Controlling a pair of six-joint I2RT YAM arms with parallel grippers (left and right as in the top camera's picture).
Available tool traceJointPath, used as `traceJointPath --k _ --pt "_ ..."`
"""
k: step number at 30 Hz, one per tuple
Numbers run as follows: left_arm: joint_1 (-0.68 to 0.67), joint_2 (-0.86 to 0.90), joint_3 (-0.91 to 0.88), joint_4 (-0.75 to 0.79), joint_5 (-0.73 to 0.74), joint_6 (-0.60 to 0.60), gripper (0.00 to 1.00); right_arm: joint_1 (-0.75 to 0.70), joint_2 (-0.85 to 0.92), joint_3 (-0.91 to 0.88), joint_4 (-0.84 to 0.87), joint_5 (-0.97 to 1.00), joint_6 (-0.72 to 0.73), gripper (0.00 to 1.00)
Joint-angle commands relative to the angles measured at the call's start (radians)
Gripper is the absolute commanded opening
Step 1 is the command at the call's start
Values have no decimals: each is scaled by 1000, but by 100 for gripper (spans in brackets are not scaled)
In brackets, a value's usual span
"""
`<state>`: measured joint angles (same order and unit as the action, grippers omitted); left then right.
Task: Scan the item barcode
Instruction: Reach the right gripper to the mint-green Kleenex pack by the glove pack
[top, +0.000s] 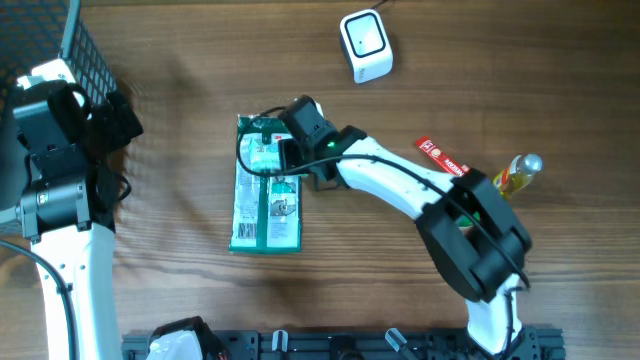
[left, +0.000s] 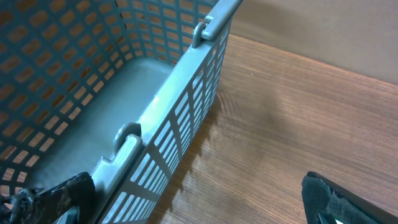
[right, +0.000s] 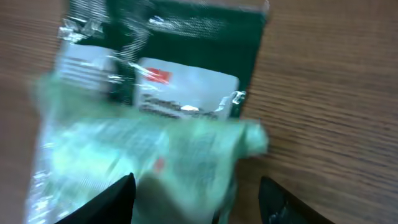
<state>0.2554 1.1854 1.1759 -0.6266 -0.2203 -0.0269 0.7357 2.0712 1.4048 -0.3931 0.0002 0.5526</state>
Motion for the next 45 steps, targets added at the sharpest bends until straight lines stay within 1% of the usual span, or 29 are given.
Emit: traceJointPath --k 1,3,4,7,10,12,14,18,21,25,30,31,32,34,35,36,37,38,39,40,41,42,43,44,45 --pt "5 40 -56 -52 55 -40 100 0 9 -6 12 18 23 31" --pt "5 40 -56 -52 54 -40 100 -3 -10 -3 14 18 17 9" --pt "5 40 -56 -52 55 -40 100 -5 -30 -2 14 14 0 4" --pt "5 40 -56 -52 54 -40 100 -13 -105 -2 3 0 -34 4" --pt "5 40 -56 -52 55 -40 100 -47 -236 -3 -66 -1 -32 4" --pt "5 40 -56 -52 54 -40 100 -77 -326 -3 -158 -1 -34 4" --pt "5 40 -56 -52 54 -40 100 -103 -373 -3 -248 -1 -42 4" --pt "5 40 -56 -52 55 -40 100 -113 -365 -6 -372 -48 -86 4" --pt "5 40 -56 -52 54 -40 100 -113 -328 -6 -473 -73 -111 4" --pt "5 40 -56 -52 55 -40 100 -113 -270 -6 -483 -136 -156 4" --pt "5 40 -56 -52 55 -40 100 -113 -210 -6 -487 -143 -161 4" --pt "5 40 -56 -52 55 -40 100 -113 -203 -6 -491 -143 -161 6" --pt "5 40 -56 -52 54 -40 100 -113 -203 -6 -494 -142 -161 10" --pt "5 40 -56 -52 55 -40 100 -113 -200 -6 -497 -135 -161 15" --pt "5 40 -56 -52 54 -40 100 -113 -199 -6 -499 -134 -161 25" --pt "5 40 -56 -52 55 -40 100 -113 -198 -6 -499 -123 -161 55" --pt "5 40 -56 -52 54 -40 100 -113 -198 -6 -499 -107 -161 62" --pt "5 40 -56 -52 55 -40 100 -113 -198 -6 -499 -101 -160 61" --pt "5 40 -56 -52 54 -40 100 -113 -197 -6 -496 -108 -153 57" --pt "5 40 -56 -52 54 -40 100 -113 -196 -6 -489 -146 -139 46" --pt "5 40 -56 -52 55 -40 100 -113 -196 -6 -481 -210 -134 38" --pt "5 40 -56 -52 54 -40 100 -113 -196 -6 -473 -282 -135 36" --pt "5 40 -56 -51 55 -40 100 -111 -196 -6 -467 -363 -135 31" --pt "5 40 -56 -52 55 -40 100 -111 -196 -6 -464 -392 -145 21" --pt "5 40 -56 -52 54 -40 100 -111 -196 -6 -460 -415 -174 13"
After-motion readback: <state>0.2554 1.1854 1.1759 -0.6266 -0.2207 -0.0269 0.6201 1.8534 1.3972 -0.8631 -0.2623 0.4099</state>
